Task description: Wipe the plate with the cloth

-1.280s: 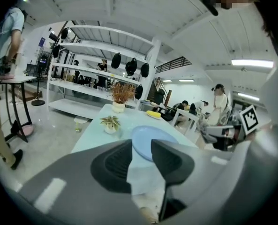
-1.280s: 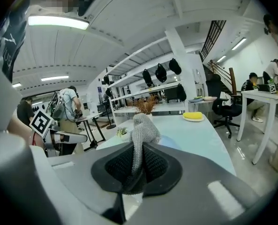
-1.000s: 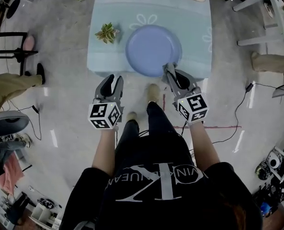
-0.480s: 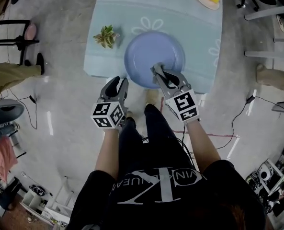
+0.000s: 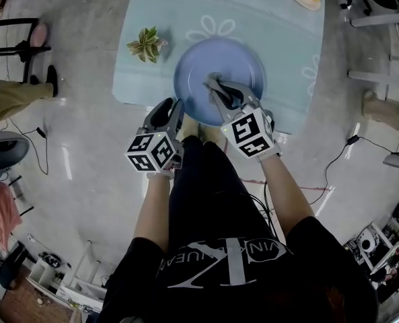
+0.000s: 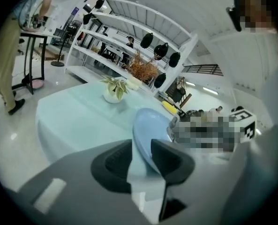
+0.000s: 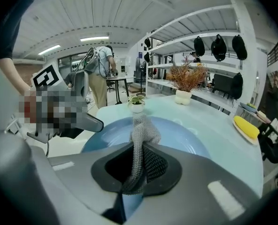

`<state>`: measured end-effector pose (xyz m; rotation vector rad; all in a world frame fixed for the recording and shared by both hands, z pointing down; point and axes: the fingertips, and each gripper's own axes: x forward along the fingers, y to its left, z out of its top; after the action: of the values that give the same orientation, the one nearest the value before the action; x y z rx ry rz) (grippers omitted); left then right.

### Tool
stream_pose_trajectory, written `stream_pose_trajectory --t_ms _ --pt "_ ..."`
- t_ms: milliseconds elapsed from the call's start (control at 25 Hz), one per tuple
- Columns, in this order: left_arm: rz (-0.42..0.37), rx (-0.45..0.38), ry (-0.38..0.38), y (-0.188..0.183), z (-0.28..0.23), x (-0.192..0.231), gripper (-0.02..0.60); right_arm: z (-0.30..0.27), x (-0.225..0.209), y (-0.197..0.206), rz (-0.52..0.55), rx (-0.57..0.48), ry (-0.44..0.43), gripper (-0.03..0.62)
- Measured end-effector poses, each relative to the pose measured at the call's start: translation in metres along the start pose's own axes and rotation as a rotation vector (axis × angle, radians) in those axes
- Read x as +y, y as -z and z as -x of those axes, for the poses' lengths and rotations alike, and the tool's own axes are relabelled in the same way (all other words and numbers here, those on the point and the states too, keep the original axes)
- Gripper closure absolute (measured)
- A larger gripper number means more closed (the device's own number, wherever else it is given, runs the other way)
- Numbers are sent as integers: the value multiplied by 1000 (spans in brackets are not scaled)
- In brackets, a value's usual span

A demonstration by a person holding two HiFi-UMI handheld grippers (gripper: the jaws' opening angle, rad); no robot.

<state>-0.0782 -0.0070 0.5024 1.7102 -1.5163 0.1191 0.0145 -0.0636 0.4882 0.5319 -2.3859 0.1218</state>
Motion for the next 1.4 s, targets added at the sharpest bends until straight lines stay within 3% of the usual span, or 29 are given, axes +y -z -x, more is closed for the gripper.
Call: stream_pose_trajectory --t_ms 280,400,640,1000,1160,1400 --pt "10 58 36 3 -15 -3 581 -26 2 -4 96 64 -17 554" --pt "50 58 47 5 -17 0 581 -40 6 -4 166 93 -32 553" --pt "53 67 54 3 -19 1 581 -67 4 -12 294 130 -23 554" --pt "71 61 66 2 -17 0 581 -93 -39 -22 645 195 89 554" --pt "80 56 72 2 -17 2 581 -89 -66 -12 676 262 129 558" --pt "95 53 78 2 -18 2 581 -71 -94 8 639 343 199 560"
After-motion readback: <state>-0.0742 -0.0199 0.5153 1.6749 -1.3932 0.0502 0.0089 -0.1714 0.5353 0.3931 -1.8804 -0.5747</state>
